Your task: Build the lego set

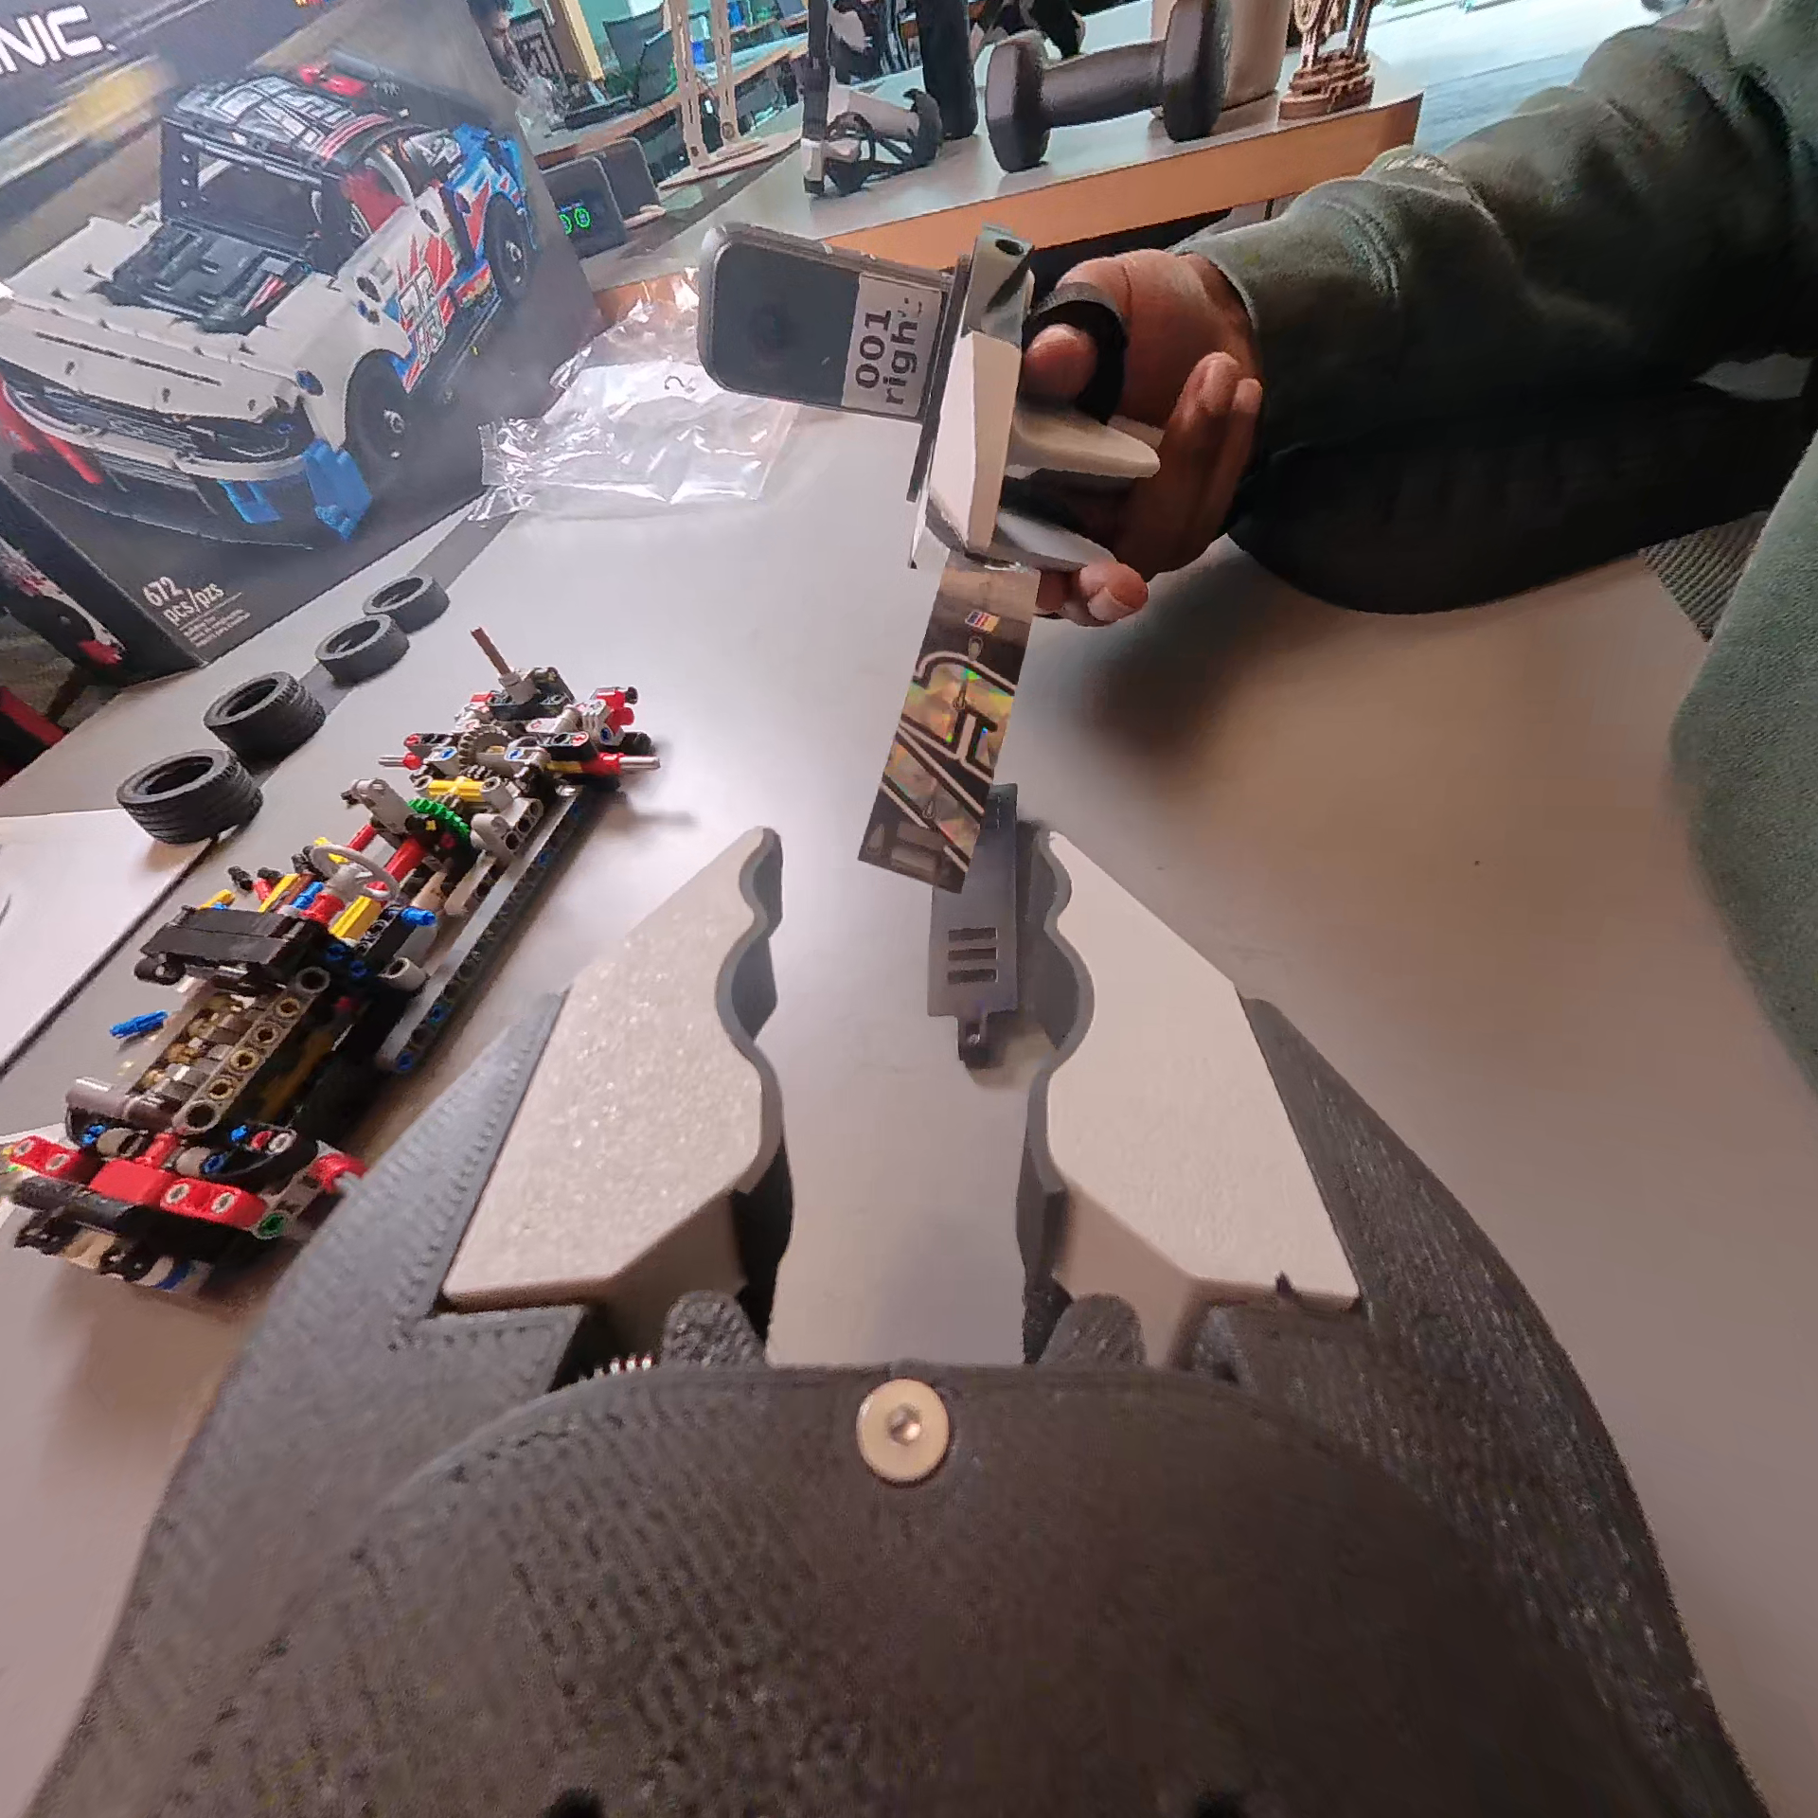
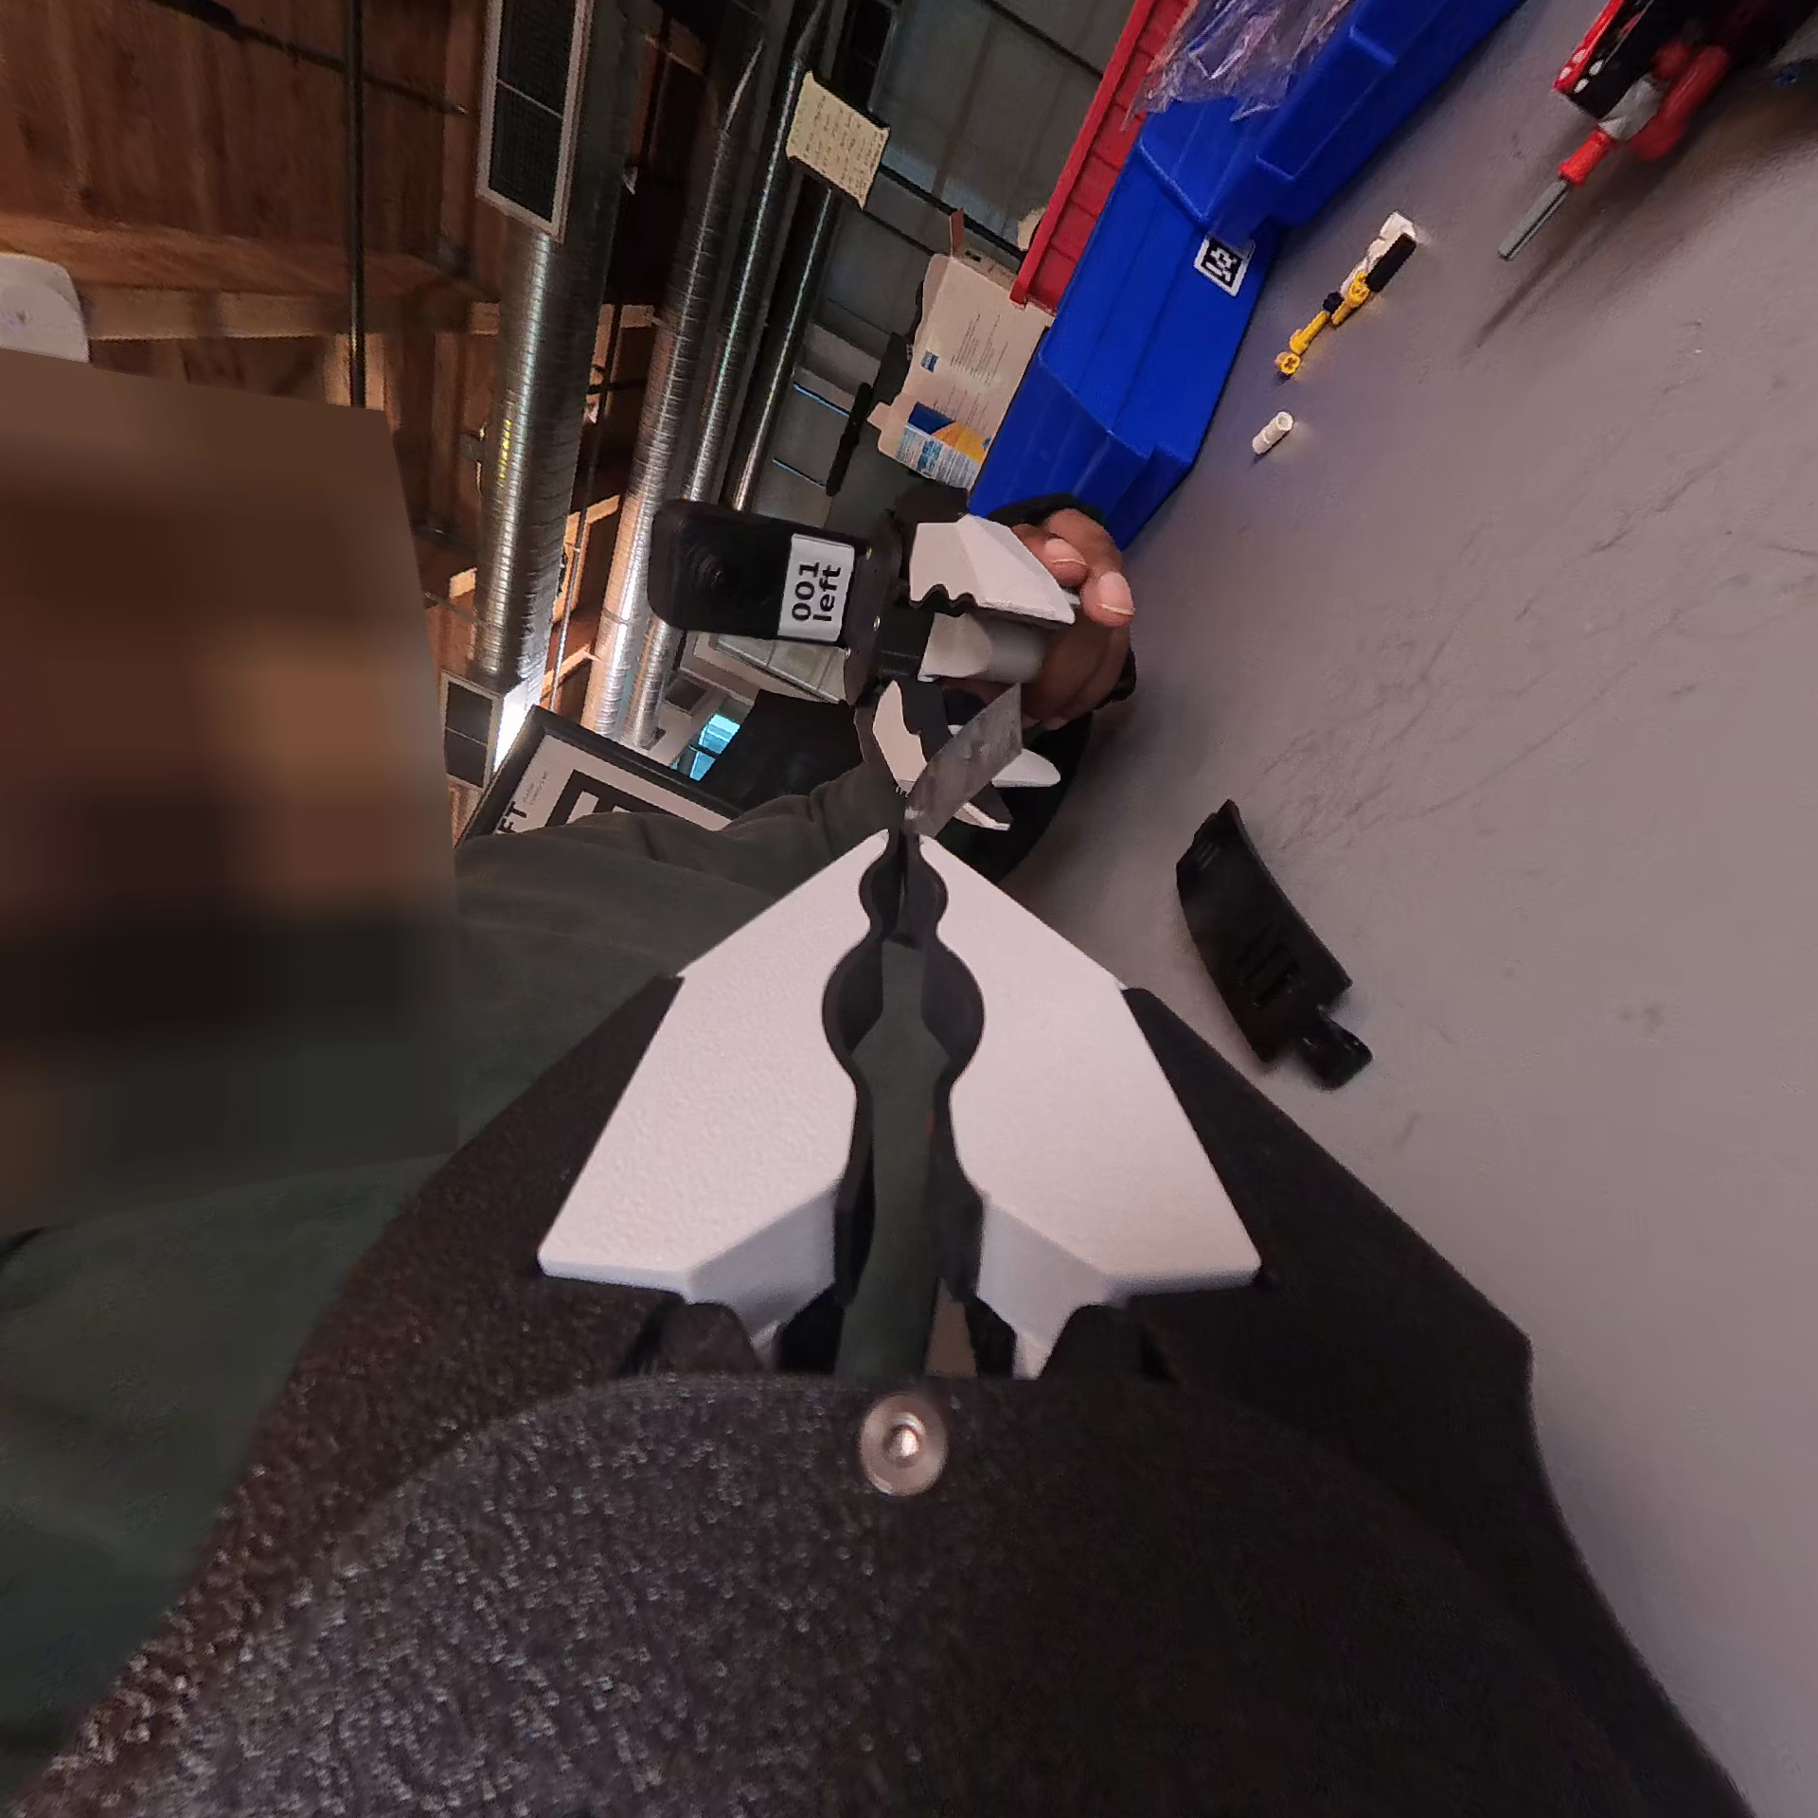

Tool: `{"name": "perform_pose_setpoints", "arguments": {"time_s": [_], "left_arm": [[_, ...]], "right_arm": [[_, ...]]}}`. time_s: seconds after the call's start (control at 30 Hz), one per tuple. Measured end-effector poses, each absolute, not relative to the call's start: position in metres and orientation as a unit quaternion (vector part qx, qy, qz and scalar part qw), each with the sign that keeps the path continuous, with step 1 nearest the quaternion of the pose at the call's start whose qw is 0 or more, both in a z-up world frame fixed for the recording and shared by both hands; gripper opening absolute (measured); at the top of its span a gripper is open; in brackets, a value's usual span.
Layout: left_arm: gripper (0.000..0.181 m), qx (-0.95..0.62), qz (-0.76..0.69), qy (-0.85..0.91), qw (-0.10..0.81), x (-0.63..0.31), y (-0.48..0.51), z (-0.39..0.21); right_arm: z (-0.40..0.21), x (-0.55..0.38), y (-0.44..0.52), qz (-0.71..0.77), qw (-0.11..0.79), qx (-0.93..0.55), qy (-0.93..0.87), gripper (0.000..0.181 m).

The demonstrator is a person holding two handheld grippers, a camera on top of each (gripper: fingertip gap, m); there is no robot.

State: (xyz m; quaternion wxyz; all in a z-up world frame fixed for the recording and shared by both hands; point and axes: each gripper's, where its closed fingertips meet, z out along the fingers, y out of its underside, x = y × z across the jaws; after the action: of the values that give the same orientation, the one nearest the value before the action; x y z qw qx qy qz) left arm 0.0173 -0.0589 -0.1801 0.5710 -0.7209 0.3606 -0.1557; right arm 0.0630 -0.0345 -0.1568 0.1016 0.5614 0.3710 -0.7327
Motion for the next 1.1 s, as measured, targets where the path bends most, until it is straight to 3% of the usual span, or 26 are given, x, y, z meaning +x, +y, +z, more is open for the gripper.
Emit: {"name": "perform_pose_setpoints", "arguments": {"time_s": [0.03,0.7,1.1], "left_arm": [[0.049,-0.723,-0.173,0.352,0.569,0.018,-0.059,-0.180],[0.043,-0.748,-0.211,0.305,0.550,0.015,-0.052,-0.190],[0.050,-0.744,-0.232,0.301,0.549,0.015,-0.052,-0.188]], "right_arm": [[-0.158,0.063,-0.034,-0.731,0.099,0.563,0.372,0.000],[-0.163,0.075,-0.012,-0.676,0.116,0.628,0.368,0.000],[-0.159,0.070,-0.017,-0.700,0.153,0.600,0.354,0.000]]}}
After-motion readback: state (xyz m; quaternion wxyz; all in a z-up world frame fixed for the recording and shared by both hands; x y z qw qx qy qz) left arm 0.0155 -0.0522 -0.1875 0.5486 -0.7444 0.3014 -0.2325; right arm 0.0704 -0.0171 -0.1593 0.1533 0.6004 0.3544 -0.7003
